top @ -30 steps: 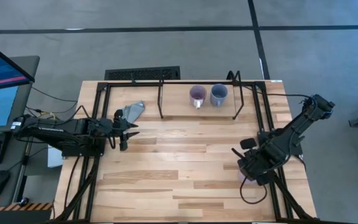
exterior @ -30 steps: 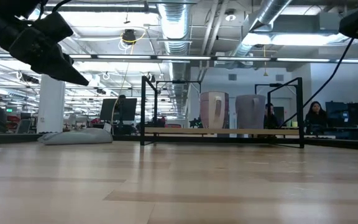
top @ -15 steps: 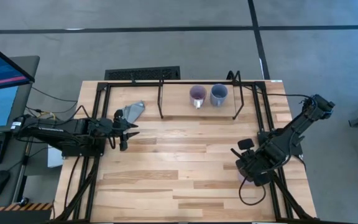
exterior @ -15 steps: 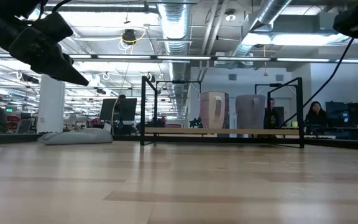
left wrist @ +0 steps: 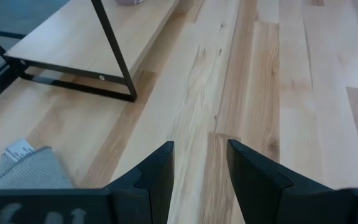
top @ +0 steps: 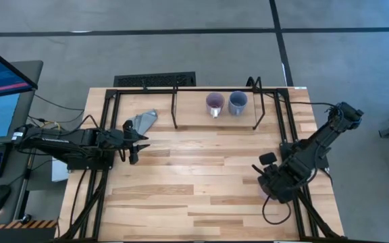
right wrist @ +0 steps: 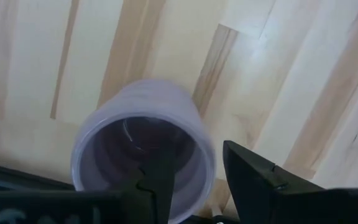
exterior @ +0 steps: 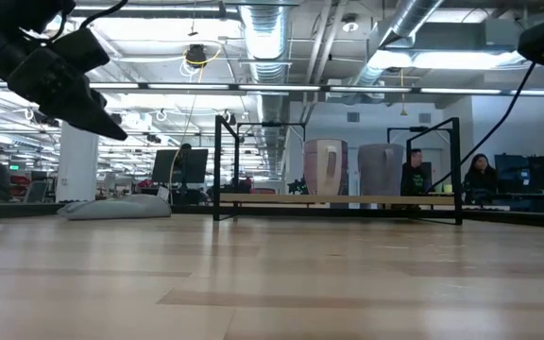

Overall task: Stack small to large cups/mugs on shelf
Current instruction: Put the purple cup on the shelf

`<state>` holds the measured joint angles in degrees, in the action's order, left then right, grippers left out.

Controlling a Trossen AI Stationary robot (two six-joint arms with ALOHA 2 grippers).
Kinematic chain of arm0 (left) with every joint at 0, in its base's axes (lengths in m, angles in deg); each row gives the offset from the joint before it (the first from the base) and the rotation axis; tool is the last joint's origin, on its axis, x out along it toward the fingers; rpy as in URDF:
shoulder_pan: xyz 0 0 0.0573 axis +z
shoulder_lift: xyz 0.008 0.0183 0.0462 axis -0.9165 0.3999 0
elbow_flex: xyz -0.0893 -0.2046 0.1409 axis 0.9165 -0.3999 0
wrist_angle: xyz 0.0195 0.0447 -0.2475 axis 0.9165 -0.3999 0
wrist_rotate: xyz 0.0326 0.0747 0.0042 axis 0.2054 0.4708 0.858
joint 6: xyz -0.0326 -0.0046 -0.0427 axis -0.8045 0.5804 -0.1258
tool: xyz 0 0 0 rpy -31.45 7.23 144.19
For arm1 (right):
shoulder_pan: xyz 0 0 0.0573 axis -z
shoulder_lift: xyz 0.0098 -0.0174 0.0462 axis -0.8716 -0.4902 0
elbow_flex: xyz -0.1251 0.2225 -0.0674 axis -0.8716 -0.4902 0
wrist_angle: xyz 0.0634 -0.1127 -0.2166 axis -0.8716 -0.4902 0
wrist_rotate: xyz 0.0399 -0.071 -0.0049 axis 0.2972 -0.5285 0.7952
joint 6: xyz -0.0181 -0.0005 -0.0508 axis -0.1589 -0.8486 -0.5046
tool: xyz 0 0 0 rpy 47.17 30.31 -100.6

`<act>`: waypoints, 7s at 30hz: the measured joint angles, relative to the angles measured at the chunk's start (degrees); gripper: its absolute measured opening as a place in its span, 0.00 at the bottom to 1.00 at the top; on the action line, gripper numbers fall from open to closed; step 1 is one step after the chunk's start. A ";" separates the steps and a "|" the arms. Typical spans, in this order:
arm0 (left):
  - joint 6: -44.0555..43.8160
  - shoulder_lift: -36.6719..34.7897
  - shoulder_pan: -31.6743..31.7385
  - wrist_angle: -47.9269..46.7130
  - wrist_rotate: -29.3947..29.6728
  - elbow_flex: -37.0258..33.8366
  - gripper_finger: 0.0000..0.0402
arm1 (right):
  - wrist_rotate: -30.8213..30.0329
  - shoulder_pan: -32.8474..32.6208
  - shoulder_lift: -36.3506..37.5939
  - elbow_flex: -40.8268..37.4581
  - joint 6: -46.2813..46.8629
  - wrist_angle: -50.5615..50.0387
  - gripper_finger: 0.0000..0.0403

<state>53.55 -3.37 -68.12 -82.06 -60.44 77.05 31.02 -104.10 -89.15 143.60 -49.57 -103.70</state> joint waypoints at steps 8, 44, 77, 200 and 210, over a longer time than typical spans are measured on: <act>-0.02 -0.01 -0.01 0.43 0.00 0.00 0.35 | -0.34 -1.34 0.00 0.00 0.00 -0.46 0.39; -0.04 -0.02 0.00 0.36 0.02 0.00 0.35 | -2.15 1.94 0.00 -7.50 3.91 7.45 0.39; -0.15 -0.01 -0.01 0.30 0.04 0.00 0.35 | -4.54 19.76 -0.02 -7.48 9.39 23.42 0.08; 9.75 -0.02 0.03 -0.71 1.53 0.00 0.35 | -6.43 66.83 -42.20 65.15 -23.14 12.89 0.08; 9.75 -0.02 0.03 -0.73 1.53 0.00 0.35 | -6.39 67.20 -42.21 64.74 -23.61 13.48 0.08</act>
<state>63.30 -3.40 -68.10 -82.80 -58.91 77.05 24.63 -36.89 -131.36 208.34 -73.18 -90.22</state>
